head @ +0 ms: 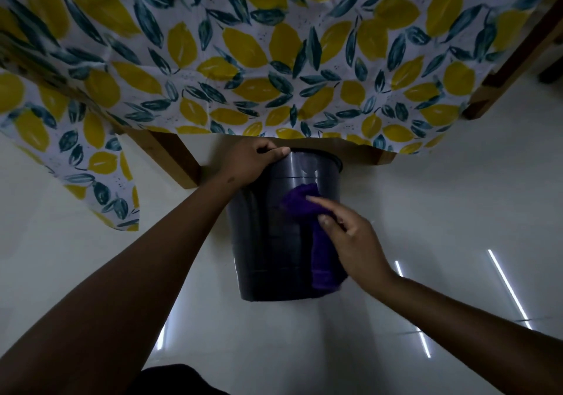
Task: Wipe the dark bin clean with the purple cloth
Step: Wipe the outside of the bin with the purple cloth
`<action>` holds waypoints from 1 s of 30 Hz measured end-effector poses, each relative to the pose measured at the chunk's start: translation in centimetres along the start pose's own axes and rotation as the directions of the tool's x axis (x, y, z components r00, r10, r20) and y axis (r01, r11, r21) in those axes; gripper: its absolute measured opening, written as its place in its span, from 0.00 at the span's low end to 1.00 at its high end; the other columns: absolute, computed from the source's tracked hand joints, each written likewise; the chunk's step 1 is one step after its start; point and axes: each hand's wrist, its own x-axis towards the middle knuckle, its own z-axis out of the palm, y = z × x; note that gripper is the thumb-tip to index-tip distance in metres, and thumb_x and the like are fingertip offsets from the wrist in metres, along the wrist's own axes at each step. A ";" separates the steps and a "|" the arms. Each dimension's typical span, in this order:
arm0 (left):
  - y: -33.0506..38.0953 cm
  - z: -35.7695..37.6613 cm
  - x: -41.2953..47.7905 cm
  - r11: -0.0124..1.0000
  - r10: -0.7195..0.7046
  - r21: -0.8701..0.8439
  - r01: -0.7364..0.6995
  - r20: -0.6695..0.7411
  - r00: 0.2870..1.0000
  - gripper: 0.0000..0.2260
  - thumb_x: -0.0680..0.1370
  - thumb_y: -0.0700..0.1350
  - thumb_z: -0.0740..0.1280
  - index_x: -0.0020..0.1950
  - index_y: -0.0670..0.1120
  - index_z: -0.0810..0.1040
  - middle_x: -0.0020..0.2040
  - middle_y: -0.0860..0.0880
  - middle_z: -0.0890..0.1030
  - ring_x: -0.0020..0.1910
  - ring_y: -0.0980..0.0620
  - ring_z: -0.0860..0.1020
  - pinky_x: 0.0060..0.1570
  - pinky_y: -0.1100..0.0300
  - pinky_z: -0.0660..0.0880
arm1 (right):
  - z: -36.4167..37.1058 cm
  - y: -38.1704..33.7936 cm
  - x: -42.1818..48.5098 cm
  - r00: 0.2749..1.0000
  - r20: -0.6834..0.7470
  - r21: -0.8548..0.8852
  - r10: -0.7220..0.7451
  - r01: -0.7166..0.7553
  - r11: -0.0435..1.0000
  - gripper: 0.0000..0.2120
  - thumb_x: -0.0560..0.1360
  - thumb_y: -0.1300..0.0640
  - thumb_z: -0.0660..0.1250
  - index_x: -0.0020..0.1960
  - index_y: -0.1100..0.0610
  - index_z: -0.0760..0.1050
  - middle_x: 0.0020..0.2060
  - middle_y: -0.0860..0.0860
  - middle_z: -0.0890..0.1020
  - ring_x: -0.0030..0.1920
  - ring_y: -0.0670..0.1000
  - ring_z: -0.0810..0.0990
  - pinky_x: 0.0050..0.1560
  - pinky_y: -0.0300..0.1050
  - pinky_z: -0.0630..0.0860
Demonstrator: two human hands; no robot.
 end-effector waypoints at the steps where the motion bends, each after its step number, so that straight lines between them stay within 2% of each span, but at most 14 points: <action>1: -0.1 -0.1 0.0 0.999 0.014 0.031 -0.014 -0.011 1.000 0.14 0.76 0.55 0.68 0.38 0.46 0.78 0.34 0.51 0.76 0.34 0.55 0.73 0.34 0.61 0.66 | -0.4 -0.5 0.5 0.997 -0.027 0.086 0.067 -0.064 0.994 0.15 0.79 0.61 0.62 0.63 0.48 0.77 0.57 0.44 0.81 0.57 0.44 0.79 0.59 0.44 0.76; 4: -0.3 -0.6 0.0 0.984 0.053 0.170 -0.051 -0.008 0.999 0.10 0.78 0.52 0.65 0.39 0.49 0.75 0.34 0.52 0.75 0.35 0.54 0.73 0.32 0.64 0.64 | -1.8 -1.0 1.9 0.968 -0.107 0.287 0.227 -0.189 0.939 0.14 0.79 0.56 0.63 0.64 0.49 0.76 0.56 0.49 0.83 0.57 0.50 0.81 0.60 0.53 0.76; 6: -0.5 -1.0 0.2 0.975 0.074 0.210 -0.078 0.026 0.997 0.07 0.80 0.47 0.64 0.47 0.46 0.79 0.42 0.49 0.79 0.45 0.49 0.77 0.36 0.65 0.66 | -2.7 -1.4 2.4 0.959 -0.134 0.343 0.248 -0.190 0.920 0.15 0.79 0.54 0.63 0.66 0.50 0.75 0.57 0.50 0.82 0.57 0.52 0.81 0.60 0.54 0.76; 8: -0.5 -1.3 0.4 0.970 0.090 0.219 -0.103 0.069 0.994 0.09 0.81 0.42 0.62 0.58 0.44 0.79 0.56 0.46 0.80 0.57 0.48 0.76 0.46 0.63 0.68 | -3.2 -1.8 2.5 0.965 -0.169 0.286 0.200 -0.146 0.947 0.15 0.79 0.54 0.63 0.66 0.50 0.74 0.57 0.48 0.82 0.56 0.50 0.81 0.57 0.49 0.77; 10: -0.4 -1.1 0.4 0.963 0.101 0.237 -0.126 0.117 0.988 0.12 0.81 0.42 0.60 0.63 0.45 0.77 0.63 0.45 0.78 0.62 0.47 0.74 0.57 0.59 0.69 | -3.2 -2.0 2.3 0.972 -0.196 0.199 0.131 -0.091 0.976 0.15 0.80 0.55 0.63 0.66 0.51 0.74 0.56 0.46 0.83 0.55 0.45 0.81 0.53 0.41 0.77; 12: -0.3 -0.5 0.3 0.960 0.088 0.255 -0.116 0.117 0.989 0.13 0.79 0.49 0.62 0.61 0.46 0.77 0.61 0.46 0.79 0.61 0.46 0.75 0.61 0.52 0.71 | -2.7 -1.8 1.9 0.980 -0.188 0.096 0.064 -0.047 0.994 0.15 0.80 0.57 0.62 0.67 0.52 0.74 0.56 0.46 0.82 0.54 0.42 0.80 0.52 0.35 0.76; 14: -0.2 -0.1 0.0 0.963 0.040 0.264 -0.059 0.078 0.996 0.19 0.73 0.61 0.65 0.56 0.49 0.78 0.54 0.48 0.81 0.54 0.48 0.77 0.57 0.48 0.74 | -1.7 -0.9 1.5 0.989 -0.147 -0.044 0.005 -0.011 0.999 0.15 0.80 0.57 0.62 0.67 0.51 0.74 0.60 0.47 0.80 0.59 0.43 0.78 0.58 0.37 0.74; 16: -0.2 0.2 -0.2 0.966 0.007 0.259 -0.016 0.034 0.999 0.25 0.66 0.70 0.65 0.49 0.50 0.77 0.47 0.50 0.81 0.48 0.49 0.78 0.53 0.45 0.75 | -0.5 0.7 1.2 0.997 -0.023 -0.224 -0.068 0.061 0.973 0.17 0.80 0.56 0.60 0.68 0.49 0.72 0.67 0.46 0.74 0.67 0.44 0.71 0.67 0.36 0.66; 17: -0.3 0.2 -0.2 0.970 -0.006 0.242 0.001 0.019 1.000 0.26 0.63 0.71 0.65 0.47 0.51 0.77 0.45 0.51 0.81 0.47 0.49 0.79 0.53 0.44 0.75 | 0.1 1.7 0.9 0.993 0.072 -0.321 -0.097 0.115 0.940 0.19 0.79 0.54 0.59 0.70 0.48 0.69 0.71 0.45 0.69 0.72 0.45 0.65 0.71 0.36 0.60; 18: -0.3 0.2 -0.3 0.976 -0.014 0.216 0.012 0.011 1.000 0.26 0.62 0.72 0.65 0.45 0.52 0.77 0.44 0.51 0.81 0.46 0.49 0.79 0.53 0.43 0.75 | 0.6 2.7 0.6 0.979 0.164 -0.414 -0.121 0.180 0.893 0.22 0.79 0.53 0.58 0.73 0.48 0.64 0.74 0.44 0.62 0.75 0.45 0.57 0.73 0.37 0.54; 20: -0.4 0.0 -0.4 0.984 -0.028 0.176 0.027 0.006 1.000 0.23 0.64 0.70 0.67 0.44 0.52 0.77 0.43 0.52 0.82 0.46 0.50 0.79 0.53 0.43 0.76 | 1.1 4.2 0.2 0.944 0.283 -0.567 -0.169 0.307 0.764 0.27 0.80 0.47 0.55 0.77 0.47 0.54 0.77 0.44 0.51 0.77 0.47 0.45 0.75 0.46 0.49; 22: -0.5 -0.1 -0.5 0.986 -0.031 0.164 0.030 0.005 0.999 0.19 0.68 0.64 0.71 0.46 0.50 0.77 0.44 0.50 0.82 0.46 0.50 0.79 0.51 0.45 0.77 | 0.9 4.6 0.4 0.924 0.338 -0.668 -0.180 0.370 0.646 0.30 0.79 0.43 0.53 0.78 0.47 0.47 0.78 0.45 0.46 0.77 0.48 0.40 0.74 0.52 0.48; 26: -0.7 -0.2 -0.7 0.993 -0.017 0.118 0.017 0.000 1.000 0.19 0.70 0.60 0.72 0.48 0.46 0.78 0.45 0.46 0.83 0.46 0.48 0.80 0.50 0.45 0.77 | 0.9 4.6 0.4 0.909 0.375 -0.732 -0.183 0.411 0.543 0.32 0.80 0.41 0.53 0.78 0.50 0.45 0.78 0.50 0.45 0.78 0.52 0.40 0.74 0.53 0.46; 30: -0.9 -0.5 -0.9 0.999 -0.043 0.021 0.042 0.025 0.999 0.22 0.64 0.64 0.73 0.44 0.48 0.78 0.43 0.45 0.83 0.45 0.47 0.81 0.50 0.43 0.78 | 1.6 4.9 -0.2 0.892 0.389 -0.739 -0.229 0.451 0.502 0.30 0.81 0.45 0.53 0.78 0.52 0.49 0.78 0.53 0.50 0.78 0.55 0.44 0.75 0.55 0.50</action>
